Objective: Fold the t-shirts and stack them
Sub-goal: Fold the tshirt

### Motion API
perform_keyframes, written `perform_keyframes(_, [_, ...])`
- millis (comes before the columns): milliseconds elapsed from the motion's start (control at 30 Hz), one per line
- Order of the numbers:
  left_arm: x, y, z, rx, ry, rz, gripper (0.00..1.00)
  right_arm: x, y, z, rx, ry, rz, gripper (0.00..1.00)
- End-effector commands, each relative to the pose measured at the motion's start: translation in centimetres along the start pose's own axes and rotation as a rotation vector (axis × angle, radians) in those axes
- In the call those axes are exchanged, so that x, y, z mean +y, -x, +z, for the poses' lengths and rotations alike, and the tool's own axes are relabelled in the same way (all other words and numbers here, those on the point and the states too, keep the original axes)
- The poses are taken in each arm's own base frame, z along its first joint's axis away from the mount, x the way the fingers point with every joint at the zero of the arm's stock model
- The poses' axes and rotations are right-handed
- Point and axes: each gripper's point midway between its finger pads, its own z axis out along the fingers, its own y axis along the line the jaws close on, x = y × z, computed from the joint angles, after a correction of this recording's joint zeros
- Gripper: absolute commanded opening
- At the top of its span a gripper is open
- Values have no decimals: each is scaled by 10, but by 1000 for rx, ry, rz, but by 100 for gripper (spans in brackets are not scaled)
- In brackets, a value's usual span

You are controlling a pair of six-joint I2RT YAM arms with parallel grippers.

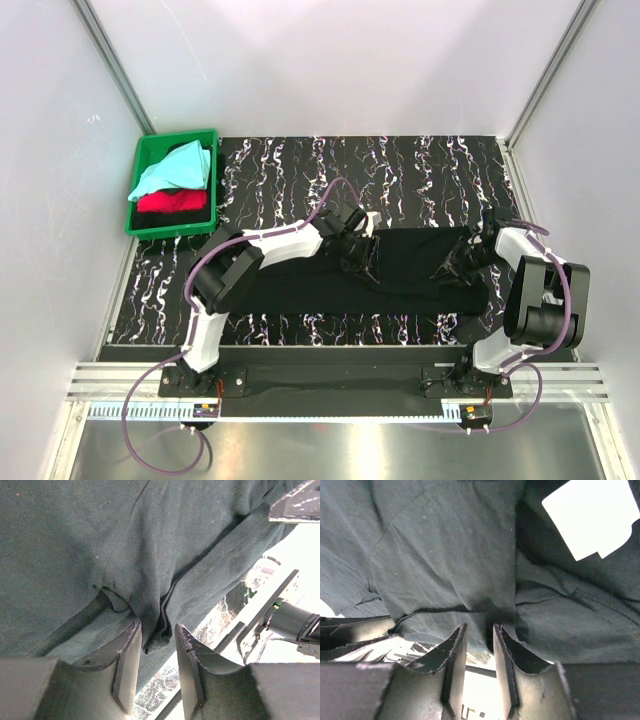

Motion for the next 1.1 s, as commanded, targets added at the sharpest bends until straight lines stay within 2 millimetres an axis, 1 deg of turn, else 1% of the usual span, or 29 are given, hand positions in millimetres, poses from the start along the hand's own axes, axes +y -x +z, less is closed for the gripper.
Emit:
perform_keyframes(0, [-25,13,-19,-57,-51,39,39,7,6,-1,-30,29,-38,35])
perform_keyframes(67, [-25,14,-17,-55,-53,39,39,3,5,4,-11,20,-31,35])
perform_keyframes(133, [-25,16,-16,-56,-55,36,34,4,6,5,-16,26,-33,33])
perform_keyframes(167, [-25,15,-15,-52,-55,34,32,5,6,4,-16,33,-34,27])
perform_keyframes(200, [-25,15,-14,-50,-56,34,26,6,5,4,-17,37,-35,22])
perform_keyframes(233, [-25,16,-15,-53,-57,32,22,7,5,2,-21,40,-35,15])
perform_keyframes(267, [-26,16,-15,-54,-57,34,19,8,5,1,-29,43,-37,5])
perform_keyframes(300, [-26,16,-16,-55,-56,34,15,9,5,-2,-39,48,-41,3])
perform_keyframes(333, [-26,17,-16,-57,-56,34,8,10,5,-4,-44,50,-39,1])
perform_keyframes(367, [-26,16,-16,-57,-55,36,6,12,5,-6,-50,57,-37,0])
perform_keyframes(433, [-28,17,-18,-63,-59,34,1,19,7,-14,-79,77,-47,0])
perform_keyframes(533, [-29,20,-21,-73,-57,34,0,31,13,-31,-140,107,-69,0])
perform_keyframes(600, [-31,22,-21,-78,-58,38,0,37,22,-41,-186,113,-85,0])
perform_keyframes(700, [-34,27,-21,-86,-65,41,0,43,33,-48,-218,110,-108,0])
perform_keyframes(800, [-37,37,-21,-103,-69,44,0,47,43,-48,-221,107,-122,0])
perform_keyframes(900, [-35,48,-26,-142,-49,33,0,48,53,-46,-227,93,-137,0])
perform_keyframes(967, [-32,56,-31,-172,-29,22,0,48,56,-45,-222,88,-155,0])
perform_keyframes(1067, [-33,66,-36,-206,-21,27,0,48,60,-43,-219,81,-163,0])
